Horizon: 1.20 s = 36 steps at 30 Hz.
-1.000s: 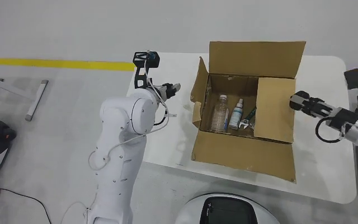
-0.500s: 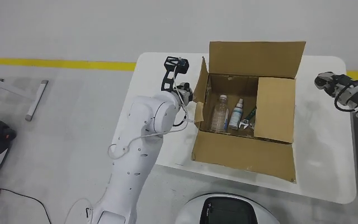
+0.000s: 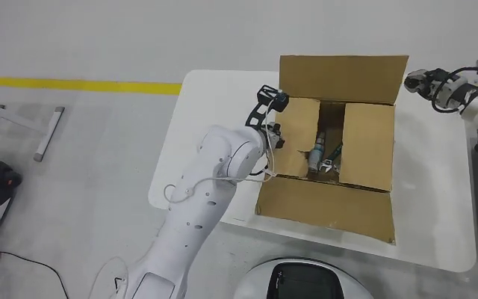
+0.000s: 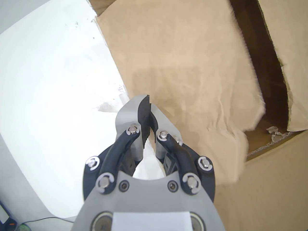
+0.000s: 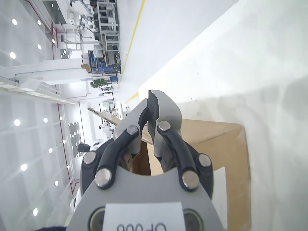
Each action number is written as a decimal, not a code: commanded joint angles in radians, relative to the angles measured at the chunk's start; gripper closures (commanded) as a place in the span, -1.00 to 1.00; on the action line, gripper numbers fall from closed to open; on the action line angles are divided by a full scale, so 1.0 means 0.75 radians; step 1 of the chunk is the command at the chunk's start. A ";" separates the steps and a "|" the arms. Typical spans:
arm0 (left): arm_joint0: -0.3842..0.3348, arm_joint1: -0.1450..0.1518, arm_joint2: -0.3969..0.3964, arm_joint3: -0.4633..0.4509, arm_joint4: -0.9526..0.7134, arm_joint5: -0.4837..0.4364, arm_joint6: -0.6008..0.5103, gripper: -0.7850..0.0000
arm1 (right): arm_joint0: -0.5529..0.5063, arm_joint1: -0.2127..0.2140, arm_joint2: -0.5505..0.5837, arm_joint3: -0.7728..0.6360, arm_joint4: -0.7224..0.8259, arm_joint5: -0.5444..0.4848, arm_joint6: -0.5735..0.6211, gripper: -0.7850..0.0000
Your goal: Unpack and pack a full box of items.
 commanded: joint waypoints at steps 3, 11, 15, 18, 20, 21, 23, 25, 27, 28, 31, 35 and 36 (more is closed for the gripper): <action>-0.020 -0.007 0.019 0.037 -0.046 -0.028 -0.019 1.00 | 0.068 0.004 -0.038 0.064 0.012 -0.087 0.101 1.00; -0.032 -0.011 0.020 0.031 -0.062 -0.024 -0.030 1.00 | 0.069 0.018 -0.034 0.106 0.060 -0.242 0.233 1.00; -0.026 -0.007 0.002 0.004 -0.039 -0.007 -0.031 -1.00 | 0.036 0.025 -0.021 0.097 0.121 -0.281 0.302 1.00; -0.017 -0.001 -0.026 -0.030 -0.023 0.007 -0.044 -1.00 | 0.004 0.029 -0.010 0.066 0.169 -0.327 0.351 1.00; -0.001 0.007 -0.056 -0.069 -0.009 0.017 -0.060 -1.00 | -0.021 0.034 -0.005 0.031 0.182 -0.361 0.387 1.00; 0.011 0.012 -0.075 -0.092 -0.007 0.021 -0.071 -1.00 | -0.034 0.036 -0.003 0.015 0.179 -0.369 0.394 1.00; 0.039 0.023 -0.118 -0.141 0.009 0.030 -0.100 -1.00 | -0.063 0.039 -0.005 -0.028 0.189 -0.389 0.422 1.00; 0.078 0.037 -0.168 -0.199 0.041 0.035 -0.130 -1.00 | -0.095 0.043 -0.006 -0.077 0.188 -0.411 0.443 1.00; 0.120 0.051 -0.220 -0.257 0.063 0.029 -0.161 -1.00 | -0.128 0.047 -0.005 -0.127 0.175 -0.434 0.457 1.00; 0.139 0.058 -0.248 -0.282 0.079 0.029 -0.173 -1.00 | -0.144 0.049 -0.007 -0.163 0.171 -0.447 0.466 1.00; 0.195 0.078 -0.315 -0.339 0.150 0.018 -0.198 -1.00 | -0.196 0.058 -0.030 -0.297 0.042 -0.492 0.482 1.00; 0.266 0.100 -0.386 -0.389 0.214 -0.025 -0.249 -1.00 | -0.285 0.064 -0.074 -0.482 -0.131 -0.527 0.438 1.00; 0.282 0.105 -0.401 -0.399 0.222 -0.035 -0.261 -1.00 | -0.303 0.066 -0.083 -0.515 -0.179 -0.521 0.425 1.00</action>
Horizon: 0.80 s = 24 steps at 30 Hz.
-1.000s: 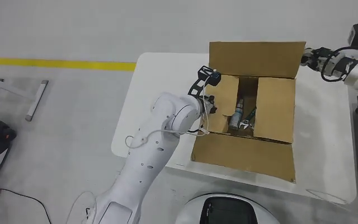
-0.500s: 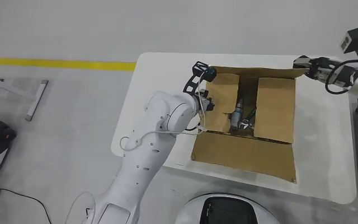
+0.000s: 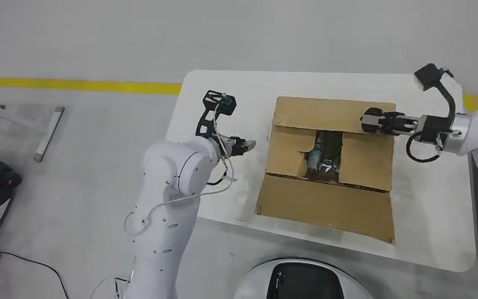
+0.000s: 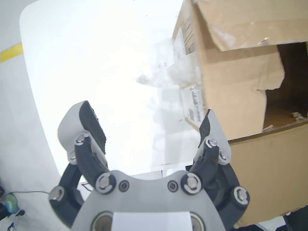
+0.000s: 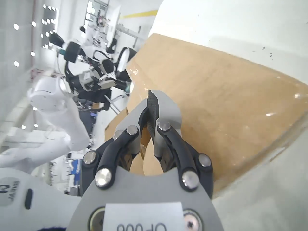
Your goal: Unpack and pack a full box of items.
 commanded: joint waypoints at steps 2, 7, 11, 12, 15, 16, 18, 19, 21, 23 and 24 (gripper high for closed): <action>0.051 0.014 -0.041 -0.018 0.031 -0.035 -0.041 -1.00 | -0.053 0.002 -0.037 -0.091 -0.114 0.027 -0.047 1.00; 0.123 0.031 -0.056 -0.036 0.079 -0.095 -0.087 -1.00 | -0.095 0.003 -0.076 -0.140 -0.188 0.066 -0.104 1.00; 0.163 0.040 -0.046 -0.048 0.071 -0.162 -0.126 -1.00 | -0.103 0.002 -0.087 -0.140 -0.170 0.084 -0.135 1.00; 0.172 0.042 -0.042 -0.053 0.067 -0.184 -0.135 -1.00 | -0.104 0.002 -0.088 -0.141 -0.168 0.085 -0.140 1.00; 0.186 0.047 -0.043 -0.058 0.067 -0.192 -0.165 -1.00 | -0.108 0.003 -0.088 -0.145 -0.152 0.091 -0.154 1.00; 0.191 0.048 -0.039 -0.059 0.052 -0.198 -0.176 -1.00 | -0.109 0.003 -0.085 -0.146 -0.141 0.094 -0.161 1.00; 0.201 0.054 -0.032 -0.061 0.045 -0.236 -0.176 -1.00 | -0.111 0.003 -0.080 -0.150 -0.122 0.093 -0.172 1.00; 0.209 0.057 -0.026 -0.065 0.041 -0.263 -0.176 -1.00 | -0.113 0.004 -0.077 -0.150 -0.113 0.095 -0.174 1.00; 0.224 0.063 -0.021 -0.076 0.018 -0.296 -0.176 -1.00 | -0.113 0.005 -0.071 -0.153 -0.109 0.102 -0.178 1.00; 0.235 0.069 -0.008 -0.090 -0.010 -0.325 -0.176 -1.00 | -0.114 0.006 -0.069 -0.155 -0.101 0.105 -0.186 1.00; 0.239 0.072 0.007 -0.097 -0.029 -0.325 -0.176 -1.00 | -0.114 0.006 -0.068 -0.156 -0.097 0.107 -0.186 1.00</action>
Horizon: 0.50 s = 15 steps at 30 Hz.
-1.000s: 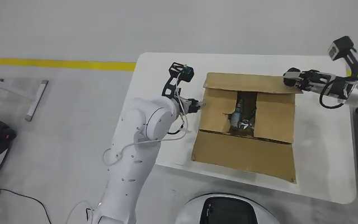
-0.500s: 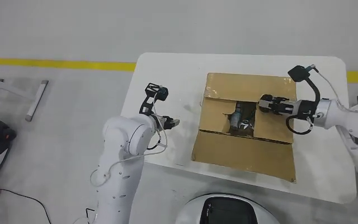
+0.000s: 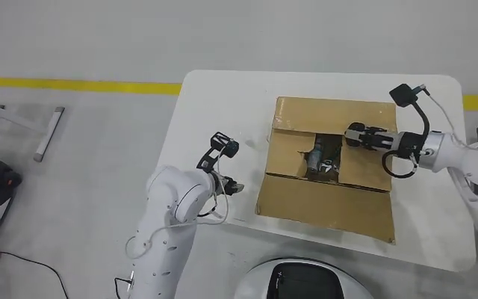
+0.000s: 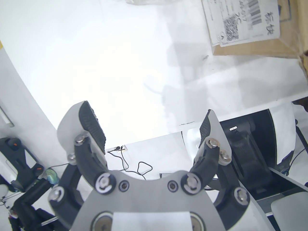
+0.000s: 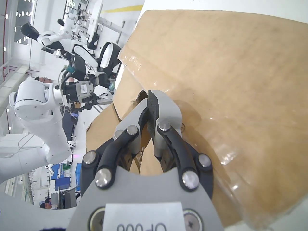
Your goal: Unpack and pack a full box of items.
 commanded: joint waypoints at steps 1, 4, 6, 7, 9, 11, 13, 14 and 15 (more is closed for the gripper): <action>0.005 0.008 0.028 -0.011 -0.037 0.001 0.000 -1.00 | 0.001 0.001 0.001 -0.001 0.005 0.003 -0.001 1.00; -0.002 0.026 0.062 -0.025 -0.092 -0.011 0.012 -1.00 | 0.006 0.002 0.000 0.000 0.013 0.011 -0.007 1.00; -0.010 0.039 0.083 -0.033 -0.133 -0.024 0.025 -1.00 | 0.008 0.002 -0.003 0.004 0.029 0.018 -0.014 1.00; -0.015 0.045 0.090 -0.040 -0.160 -0.029 0.030 -1.00 | 0.010 0.002 -0.005 0.005 0.033 0.020 -0.015 1.00; -0.028 0.058 0.109 -0.055 -0.183 -0.046 0.047 -1.00 | 0.012 0.002 -0.012 0.006 0.033 0.021 -0.018 1.00; -0.040 0.066 0.107 -0.070 -0.232 -0.055 0.056 -1.00 | 0.014 0.002 -0.022 0.006 0.030 0.026 -0.024 1.00; -0.054 0.073 0.100 -0.079 -0.262 -0.065 0.067 -1.00 | 0.017 0.002 -0.030 0.006 0.030 0.028 -0.026 1.00; -0.064 0.075 0.092 -0.082 -0.274 -0.068 0.072 -1.00 | 0.017 0.002 -0.032 0.005 0.030 0.030 -0.027 1.00; -0.072 0.076 0.083 -0.080 -0.292 -0.054 0.080 -1.00 | 0.018 0.003 -0.032 0.000 0.032 0.029 -0.028 1.00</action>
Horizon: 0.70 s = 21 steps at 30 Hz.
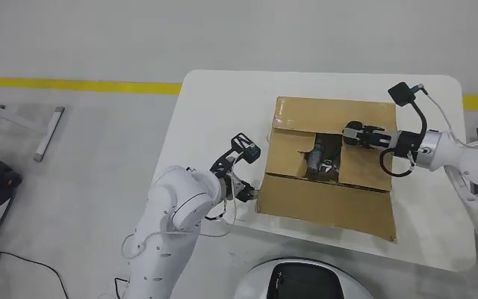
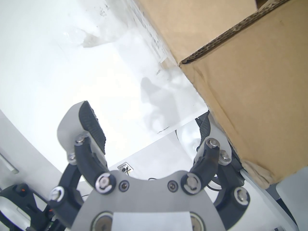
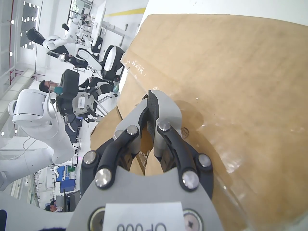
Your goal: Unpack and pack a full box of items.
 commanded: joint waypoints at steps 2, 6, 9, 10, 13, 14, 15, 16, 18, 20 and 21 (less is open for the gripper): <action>-0.029 0.001 -0.017 0.014 -0.024 0.054 0.017 -1.00 | 0.000 0.002 0.008 -0.013 0.009 0.002 0.003 1.00; -0.056 0.001 0.004 0.026 -0.004 0.087 0.068 -1.00 | -0.008 0.009 0.076 -0.065 0.060 -0.020 0.010 1.00; -0.077 -0.002 0.018 0.053 0.014 0.131 0.134 -1.00 | -0.037 0.018 0.172 -0.112 0.110 -0.043 0.018 1.00; -0.089 -0.003 0.027 0.068 0.028 0.149 0.156 -1.00 | -0.049 0.022 0.209 -0.135 0.118 -0.054 0.022 1.00; -0.122 -0.010 0.075 0.107 0.061 0.175 0.219 -1.00 | -0.100 0.033 0.300 -0.214 0.081 -0.091 0.042 1.00; -0.135 -0.014 0.088 0.122 0.056 0.192 0.236 -1.00 | -0.120 0.036 0.323 -0.248 0.049 -0.109 0.051 1.00; -0.147 -0.017 0.100 0.137 0.054 0.206 0.252 -1.00 | -0.141 0.039 0.346 -0.273 0.018 -0.121 0.050 1.00; -0.158 -0.020 0.111 0.154 0.050 0.221 0.263 -1.00 | -0.164 0.041 0.364 -0.295 -0.010 -0.126 0.045 1.00; -0.183 -0.026 0.132 0.189 0.057 0.251 0.290 -1.00 | -0.205 0.043 0.389 -0.335 -0.061 -0.134 0.027 1.00; -0.204 -0.032 0.146 0.218 0.054 0.285 0.312 -1.00 | -0.240 0.044 0.394 -0.369 -0.113 -0.141 -0.011 1.00; -0.213 -0.034 0.152 0.229 0.050 0.299 0.322 -1.00 | -0.256 0.043 0.390 -0.380 -0.142 -0.139 -0.034 1.00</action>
